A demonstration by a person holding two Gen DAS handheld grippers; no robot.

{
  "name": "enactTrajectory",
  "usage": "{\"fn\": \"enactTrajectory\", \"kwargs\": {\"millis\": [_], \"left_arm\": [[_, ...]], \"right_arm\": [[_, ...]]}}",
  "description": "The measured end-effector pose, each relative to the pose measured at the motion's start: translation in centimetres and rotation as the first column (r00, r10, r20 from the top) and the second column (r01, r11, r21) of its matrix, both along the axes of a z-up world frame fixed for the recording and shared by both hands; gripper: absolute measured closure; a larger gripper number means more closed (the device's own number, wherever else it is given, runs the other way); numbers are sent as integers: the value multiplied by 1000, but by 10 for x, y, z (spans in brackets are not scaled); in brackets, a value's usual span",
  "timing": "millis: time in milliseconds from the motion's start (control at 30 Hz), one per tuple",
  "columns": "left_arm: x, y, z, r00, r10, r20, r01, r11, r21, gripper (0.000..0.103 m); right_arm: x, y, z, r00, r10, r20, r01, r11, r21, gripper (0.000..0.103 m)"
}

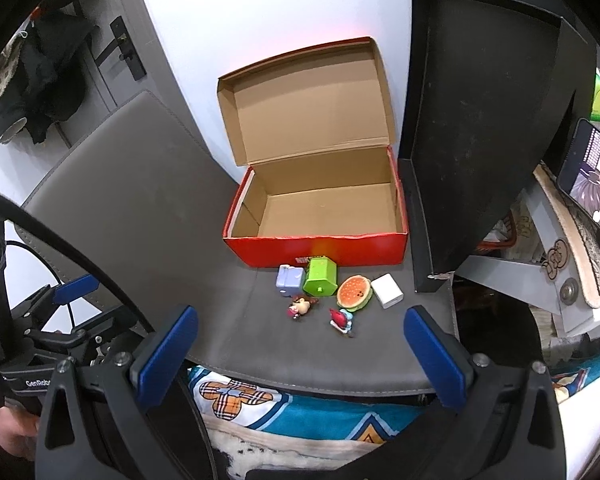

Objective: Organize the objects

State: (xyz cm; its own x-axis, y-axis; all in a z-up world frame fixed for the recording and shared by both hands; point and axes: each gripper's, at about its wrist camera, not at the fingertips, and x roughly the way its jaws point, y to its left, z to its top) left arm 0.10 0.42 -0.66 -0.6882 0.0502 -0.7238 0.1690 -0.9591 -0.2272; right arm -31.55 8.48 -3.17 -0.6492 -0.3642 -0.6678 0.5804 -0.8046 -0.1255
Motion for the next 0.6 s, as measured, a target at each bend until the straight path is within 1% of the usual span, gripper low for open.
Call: {"fn": "enactTrajectory", "kwargs": {"millis": [33,167,300,433,533,600], "left_arm": [[0,-1,-1,999,39,12,-38,999,-28,0],[-12,-4,-1,999,43,22,-42,999,-26,0],[-15,-4,0,997,68,24,-67,997,-44,0],[-20,-8,2,995,96,25,-95,995,-33,0],[-24,-10,2,995,96,28,-96,995,-12,0],[-26,-9,2,994,102,31,-101,995,-15,0]], "right_arm": [[0,1,0,1000,-7,-4,7,1000,3,0],[-4,3,0,1000,-13,-3,13,1000,1,0],[-9,4,-1,1000,-26,3,26,1000,-1,0],[-15,7,-3,999,-37,16,37,999,-9,0],[-17,7,-4,999,-42,17,42,999,-8,0],[-18,8,-5,999,-45,23,45,999,-9,0]]}}
